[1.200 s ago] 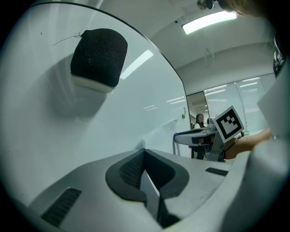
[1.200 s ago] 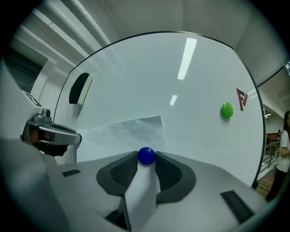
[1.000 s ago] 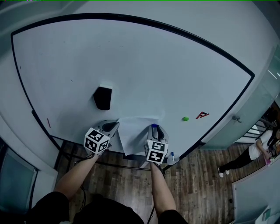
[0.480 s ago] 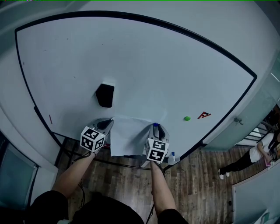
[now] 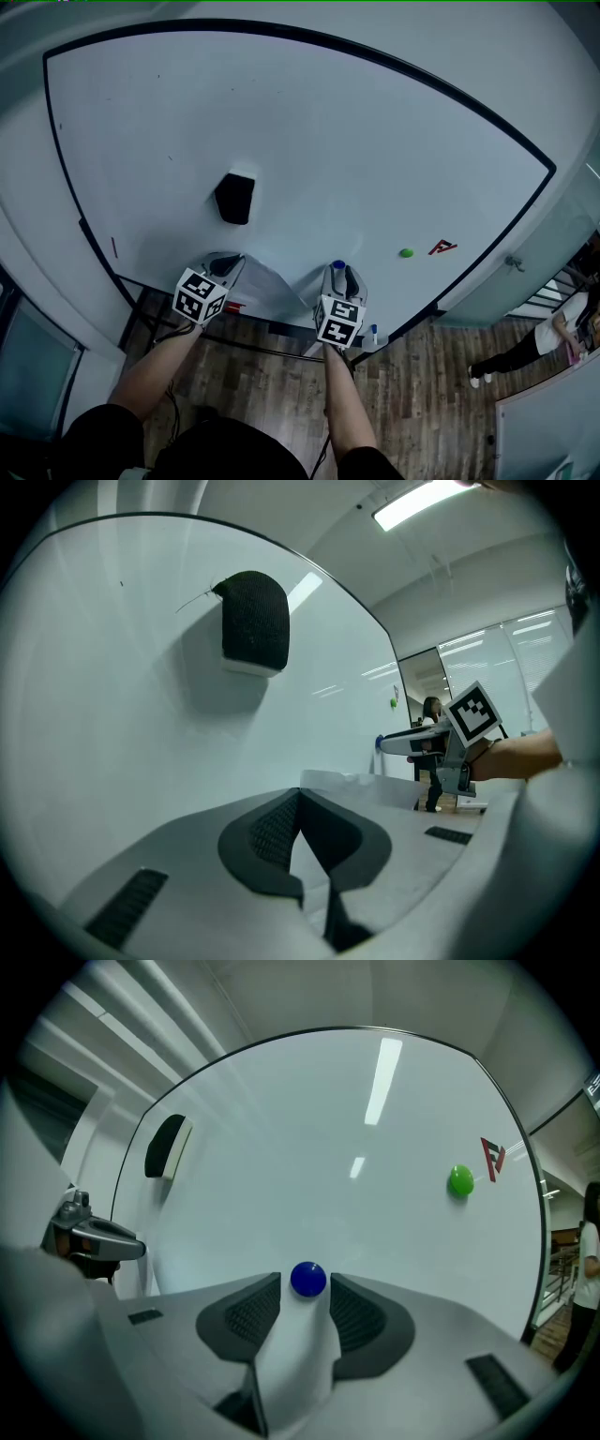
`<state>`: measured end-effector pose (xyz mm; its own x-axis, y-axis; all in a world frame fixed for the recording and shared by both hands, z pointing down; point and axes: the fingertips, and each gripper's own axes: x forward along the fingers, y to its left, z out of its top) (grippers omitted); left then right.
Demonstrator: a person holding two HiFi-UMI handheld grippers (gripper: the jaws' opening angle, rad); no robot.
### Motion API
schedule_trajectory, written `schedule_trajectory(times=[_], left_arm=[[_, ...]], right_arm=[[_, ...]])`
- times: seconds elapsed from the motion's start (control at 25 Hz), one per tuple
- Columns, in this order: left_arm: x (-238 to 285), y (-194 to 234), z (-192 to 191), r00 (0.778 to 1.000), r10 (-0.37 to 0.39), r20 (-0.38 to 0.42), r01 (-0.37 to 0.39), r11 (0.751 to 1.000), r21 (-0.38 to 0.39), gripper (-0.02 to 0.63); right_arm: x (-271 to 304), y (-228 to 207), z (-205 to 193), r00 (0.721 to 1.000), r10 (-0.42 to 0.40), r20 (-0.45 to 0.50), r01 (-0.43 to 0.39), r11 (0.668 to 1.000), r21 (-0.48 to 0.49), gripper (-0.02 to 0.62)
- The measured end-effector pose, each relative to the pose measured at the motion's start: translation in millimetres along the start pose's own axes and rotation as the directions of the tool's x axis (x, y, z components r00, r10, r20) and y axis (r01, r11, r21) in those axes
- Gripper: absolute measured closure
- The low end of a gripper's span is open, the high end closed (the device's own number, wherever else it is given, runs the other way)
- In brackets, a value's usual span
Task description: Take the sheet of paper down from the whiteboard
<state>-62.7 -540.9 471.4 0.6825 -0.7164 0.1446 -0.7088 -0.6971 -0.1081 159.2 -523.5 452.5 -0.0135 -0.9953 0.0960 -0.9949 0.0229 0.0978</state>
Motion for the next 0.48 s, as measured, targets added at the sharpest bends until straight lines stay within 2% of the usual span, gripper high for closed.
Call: schedule_trajectory(times=[0.48], left_arm=[[-9,-34,4,1.000,0.001,0.004,-0.001,1.000,0.019,0.586]], right_arm=[[-43,-17,-16,0.999,0.050,0.000,-0.050,0.998,0.039,0.436]])
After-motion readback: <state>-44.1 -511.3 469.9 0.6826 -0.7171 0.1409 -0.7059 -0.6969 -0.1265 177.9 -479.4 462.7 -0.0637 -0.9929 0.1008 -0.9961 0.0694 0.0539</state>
